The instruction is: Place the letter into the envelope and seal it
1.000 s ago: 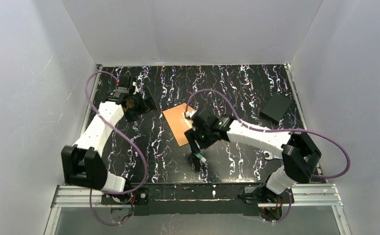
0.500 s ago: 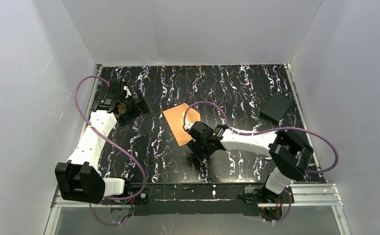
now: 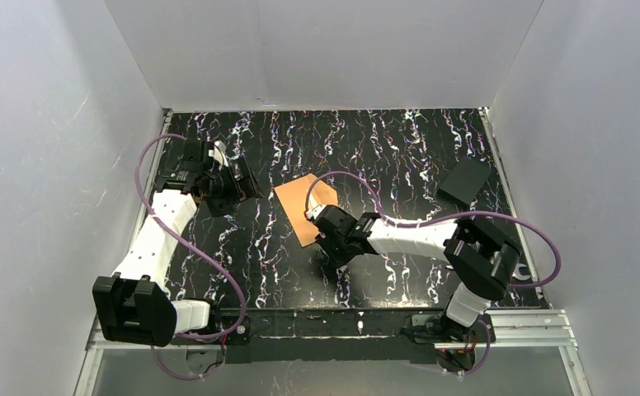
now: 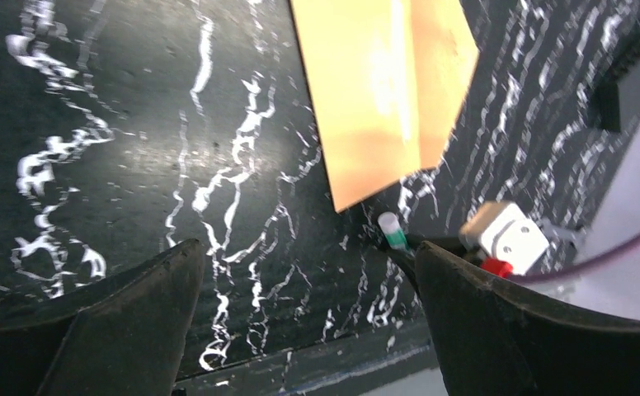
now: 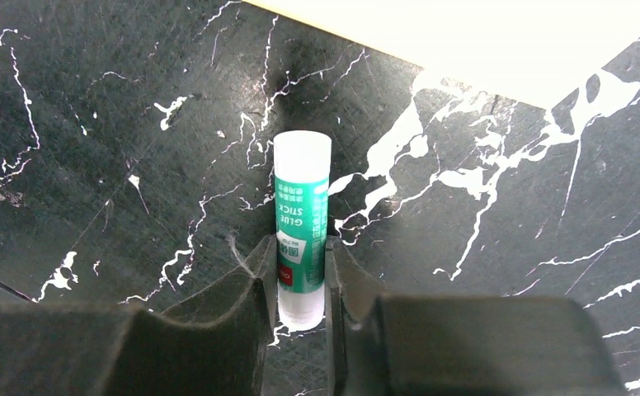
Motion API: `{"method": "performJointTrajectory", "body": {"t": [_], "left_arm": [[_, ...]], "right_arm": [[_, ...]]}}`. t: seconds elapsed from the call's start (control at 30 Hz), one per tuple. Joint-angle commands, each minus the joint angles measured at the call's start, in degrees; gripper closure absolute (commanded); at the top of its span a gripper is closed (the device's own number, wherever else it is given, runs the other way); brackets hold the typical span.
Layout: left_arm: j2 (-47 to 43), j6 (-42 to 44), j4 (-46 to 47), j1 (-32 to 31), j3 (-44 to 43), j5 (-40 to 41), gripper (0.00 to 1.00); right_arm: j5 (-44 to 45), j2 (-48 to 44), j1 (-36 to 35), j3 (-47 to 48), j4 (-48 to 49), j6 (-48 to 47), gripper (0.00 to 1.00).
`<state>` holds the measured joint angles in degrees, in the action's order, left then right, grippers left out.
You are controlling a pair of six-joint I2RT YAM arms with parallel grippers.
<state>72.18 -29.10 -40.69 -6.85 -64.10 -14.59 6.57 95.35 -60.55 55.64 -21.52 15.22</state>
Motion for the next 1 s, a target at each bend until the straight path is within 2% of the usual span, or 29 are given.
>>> {"method": "performJointTrajectory", "body": {"t": [0.0,0.2,0.43,0.67,0.83,0.97], "left_arm": [[-0.71,2.62,0.73,0.17,1.78,-14.79,0.02],[2.39,-4.97,12.21,-1.47,7.05,-32.53,0.04],[6.00,-5.08,15.08,-4.65,7.18,-39.92,0.05],[7.27,-4.84,13.78,-4.75,9.89,-46.41,0.19],[7.90,-2.15,8.53,-4.75,10.47,-45.67,0.23],[9.20,-3.57,9.44,-5.69,9.91,-47.96,0.34]], "right_arm": [[0.84,-3.63,-0.01,1.32,1.96,-2.08,0.77],[-4.17,-10.35,-0.01,2.83,5.94,-7.63,0.77],[-6.12,-9.96,-0.02,6.89,6.26,-11.00,0.77],[-8.11,-9.32,0.00,9.48,7.93,-11.70,0.77],[-7.93,-9.02,0.00,11.17,9.33,-11.77,0.77],[-8.93,-7.87,0.00,12.74,9.45,-12.20,0.77]]}}
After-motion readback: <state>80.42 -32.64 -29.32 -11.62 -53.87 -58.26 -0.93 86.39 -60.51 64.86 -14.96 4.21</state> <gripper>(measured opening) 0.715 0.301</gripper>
